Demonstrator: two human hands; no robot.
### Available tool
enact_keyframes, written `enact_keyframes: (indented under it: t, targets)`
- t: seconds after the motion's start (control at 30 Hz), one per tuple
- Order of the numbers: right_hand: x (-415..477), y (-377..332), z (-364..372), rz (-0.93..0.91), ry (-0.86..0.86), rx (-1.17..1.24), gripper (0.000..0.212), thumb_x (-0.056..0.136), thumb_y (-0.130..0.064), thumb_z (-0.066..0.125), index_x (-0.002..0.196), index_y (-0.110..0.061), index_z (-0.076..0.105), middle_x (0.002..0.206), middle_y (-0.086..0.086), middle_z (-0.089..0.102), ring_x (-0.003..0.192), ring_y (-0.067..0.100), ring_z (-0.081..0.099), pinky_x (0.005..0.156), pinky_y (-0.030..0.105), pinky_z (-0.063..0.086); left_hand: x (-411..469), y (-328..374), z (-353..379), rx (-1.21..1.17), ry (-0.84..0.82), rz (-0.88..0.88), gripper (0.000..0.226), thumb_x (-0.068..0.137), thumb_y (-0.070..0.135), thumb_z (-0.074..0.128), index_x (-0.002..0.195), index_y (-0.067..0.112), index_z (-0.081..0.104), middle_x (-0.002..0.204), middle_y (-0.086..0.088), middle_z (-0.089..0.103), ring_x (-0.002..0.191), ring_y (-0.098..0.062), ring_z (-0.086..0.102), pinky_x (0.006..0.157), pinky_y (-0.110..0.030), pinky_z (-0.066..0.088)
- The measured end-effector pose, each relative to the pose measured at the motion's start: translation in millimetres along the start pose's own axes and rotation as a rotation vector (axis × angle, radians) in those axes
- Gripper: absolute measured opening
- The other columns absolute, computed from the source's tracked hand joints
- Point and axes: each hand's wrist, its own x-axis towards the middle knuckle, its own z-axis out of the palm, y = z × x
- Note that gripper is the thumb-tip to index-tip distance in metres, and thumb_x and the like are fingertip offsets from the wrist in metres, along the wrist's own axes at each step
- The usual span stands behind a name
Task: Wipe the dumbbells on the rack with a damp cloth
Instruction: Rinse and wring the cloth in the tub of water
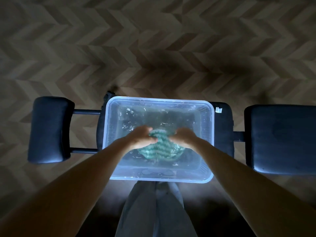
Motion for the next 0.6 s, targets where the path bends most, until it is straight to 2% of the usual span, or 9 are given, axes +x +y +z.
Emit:
enact_keyframes:
  t: [0.03, 0.1, 0.2, 0.27, 0.33, 0.4, 0.43, 0.5, 0.6]
  targets:
    - [-1, 1, -2, 0.049, 0.028, 0.143, 0.015, 0.088, -0.017, 0.051, 0.089, -0.005, 0.060, 0.080, 0.008, 0.058, 0.078, 0.023, 0.057, 0.055, 0.023, 0.038, 1, -2, 0, -0.074, 0.011, -0.024, 0.015, 0.088, 0.022, 0.062, 0.093, 0.009, 0.058, 0.091, -0.011, 0.061, 0.091, -0.026, 0.058, 0.066, -0.026, 0.040]
    - [2, 7, -2, 0.130, 0.146, 0.416, 0.019, 0.089, -0.014, 0.051, 0.071, -0.011, 0.049, 0.066, 0.002, 0.046, 0.058, 0.014, 0.043, 0.046, 0.024, 0.029, 0, -8, 0, -0.266, 0.041, -0.122, 0.028, 0.087, 0.020, 0.065, 0.109, 0.004, 0.060, 0.106, -0.011, 0.061, 0.108, -0.029, 0.056, 0.076, -0.026, 0.040]
    - [8, 13, 6, 0.189, 0.320, 0.711, 0.016, 0.091, -0.014, 0.052, 0.076, -0.015, 0.046, 0.072, 0.002, 0.048, 0.061, 0.013, 0.040, 0.050, 0.026, 0.030, 1, -14, 4, -0.590, 0.108, -0.246, 0.021, 0.079, 0.015, 0.072, 0.092, 0.000, 0.065, 0.092, -0.007, 0.063, 0.091, -0.021, 0.057, 0.077, -0.024, 0.039]
    - [11, 9, 11, 0.221, 0.348, 0.726, 0.009, 0.093, -0.021, 0.052, 0.090, -0.012, 0.053, 0.073, 0.002, 0.050, 0.063, 0.015, 0.044, 0.053, 0.026, 0.032, 7, -13, 13, -0.690, 0.231, -0.304, 0.022, 0.079, 0.019, 0.073, 0.079, 0.000, 0.063, 0.078, -0.006, 0.057, 0.073, -0.016, 0.052, 0.069, -0.022, 0.038]
    - [16, 5, 16, 0.258, 0.308, 0.637, 0.023, 0.097, -0.023, 0.045, 0.110, -0.007, 0.056, 0.087, 0.007, 0.059, 0.075, 0.018, 0.054, 0.058, 0.024, 0.039, 18, -12, 25, -0.705, 0.380, -0.349, 0.030, 0.082, 0.023, 0.071, 0.064, 0.010, 0.050, 0.062, -0.003, 0.047, 0.057, -0.016, 0.043, 0.048, -0.022, 0.033]
    - [23, 3, 21, 0.300, 0.272, 0.545, 0.036, 0.100, -0.021, 0.040, 0.132, -0.008, 0.047, 0.125, 0.013, 0.056, 0.105, 0.026, 0.056, 0.067, 0.024, 0.043, 29, -11, 36, -0.779, 0.486, -0.345, 0.024, 0.085, 0.018, 0.066, 0.070, 0.011, 0.048, 0.064, -0.006, 0.050, 0.059, -0.018, 0.046, 0.039, -0.019, 0.033]
    - [26, 2, 23, 0.293, 0.260, 0.564, 0.035, 0.100, -0.018, 0.039, 0.134, -0.011, 0.045, 0.131, 0.014, 0.052, 0.107, 0.027, 0.055, 0.064, 0.025, 0.043, 33, -10, 40, -0.816, 0.522, -0.342, 0.018, 0.087, 0.015, 0.063, 0.076, 0.011, 0.049, 0.068, -0.008, 0.054, 0.060, -0.020, 0.049, 0.038, -0.018, 0.037]
    - [31, -2, 27, 0.189, 0.261, 0.732, 0.020, 0.096, -0.009, 0.039, 0.105, -0.018, 0.054, 0.106, 0.011, 0.059, 0.084, 0.022, 0.053, 0.061, 0.031, 0.036, 42, -9, 45, -0.836, 0.596, -0.311, 0.013, 0.087, 0.013, 0.061, 0.077, 0.014, 0.052, 0.072, -0.010, 0.059, 0.066, -0.024, 0.056, 0.052, -0.027, 0.047]
    - [28, -10, 28, 0.030, 0.223, 0.953, 0.016, 0.089, -0.007, 0.049, 0.077, -0.016, 0.052, 0.069, 0.001, 0.049, 0.060, 0.013, 0.041, 0.054, 0.026, 0.032, 53, 0, 49, -0.868, 0.672, -0.258, 0.021, 0.085, 0.020, 0.065, 0.070, 0.013, 0.051, 0.065, -0.012, 0.056, 0.068, -0.025, 0.056, 0.059, -0.034, 0.043]
